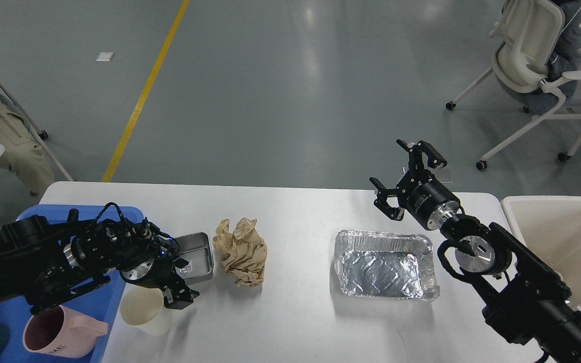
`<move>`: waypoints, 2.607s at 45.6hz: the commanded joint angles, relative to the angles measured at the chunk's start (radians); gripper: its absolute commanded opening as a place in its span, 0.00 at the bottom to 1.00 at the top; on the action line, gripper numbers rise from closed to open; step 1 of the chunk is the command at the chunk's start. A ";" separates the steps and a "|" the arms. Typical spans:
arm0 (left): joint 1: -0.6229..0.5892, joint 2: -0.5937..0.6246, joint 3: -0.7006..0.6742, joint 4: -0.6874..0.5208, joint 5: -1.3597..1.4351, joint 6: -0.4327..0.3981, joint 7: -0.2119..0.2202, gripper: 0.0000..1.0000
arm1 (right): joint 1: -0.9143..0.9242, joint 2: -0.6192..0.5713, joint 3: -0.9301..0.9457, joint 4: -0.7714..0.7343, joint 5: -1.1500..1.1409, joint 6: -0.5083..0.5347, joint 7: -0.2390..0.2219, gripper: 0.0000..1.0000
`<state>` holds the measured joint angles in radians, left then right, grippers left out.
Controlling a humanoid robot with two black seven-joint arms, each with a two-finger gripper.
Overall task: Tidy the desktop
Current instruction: 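Reach the left gripper down to the small silver tin, then close the left gripper on the edge of the silver tin, then lift the tin with the left gripper and swing it over the blue tray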
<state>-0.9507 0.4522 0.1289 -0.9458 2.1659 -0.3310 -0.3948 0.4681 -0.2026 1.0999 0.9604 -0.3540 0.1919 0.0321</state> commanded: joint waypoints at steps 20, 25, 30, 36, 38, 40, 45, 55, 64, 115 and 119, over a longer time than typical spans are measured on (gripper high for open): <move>0.024 0.011 0.024 0.024 0.003 0.043 -0.007 0.00 | -0.011 0.005 0.000 -0.008 0.000 0.003 0.008 1.00; 0.026 0.020 0.024 0.025 0.003 0.064 -0.007 0.00 | -0.011 0.008 -0.002 -0.008 -0.002 0.003 0.008 1.00; 0.029 0.029 0.023 0.025 0.003 0.079 -0.007 0.00 | -0.011 0.008 -0.003 -0.009 -0.002 0.003 0.008 1.00; 0.018 0.065 0.023 0.025 0.002 0.087 -0.009 0.00 | -0.009 0.008 -0.005 -0.011 -0.002 0.003 0.008 1.00; 0.015 0.072 0.023 0.025 0.002 0.093 -0.009 0.00 | -0.009 0.008 -0.006 -0.011 -0.002 0.003 0.008 1.00; 0.012 0.079 0.021 0.025 0.000 0.101 -0.009 0.00 | -0.009 0.009 -0.005 -0.011 -0.002 0.003 0.008 1.00; 0.010 0.089 0.014 0.025 -0.001 0.119 -0.007 0.00 | -0.009 0.014 -0.009 -0.011 -0.002 0.003 0.008 1.00; 0.013 0.105 -0.006 0.025 -0.015 0.147 -0.003 0.00 | -0.006 0.025 -0.012 -0.011 -0.002 0.003 0.008 1.00; 0.020 0.103 -0.064 0.030 -0.015 0.150 0.005 0.00 | -0.005 0.029 -0.012 -0.011 -0.002 0.001 0.008 1.00; -0.210 0.556 -0.353 -0.364 -0.221 -0.026 0.007 0.01 | -0.003 0.034 -0.017 -0.009 -0.002 0.000 0.008 1.00; -0.234 0.609 -0.364 -0.410 -0.232 -0.045 0.007 0.01 | -0.003 0.026 -0.017 -0.009 -0.002 0.000 0.008 1.00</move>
<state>-1.1511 1.0015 -0.2220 -1.3015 1.9494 -0.3504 -0.3882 0.4656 -0.1688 1.0832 0.9508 -0.3559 0.1916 0.0399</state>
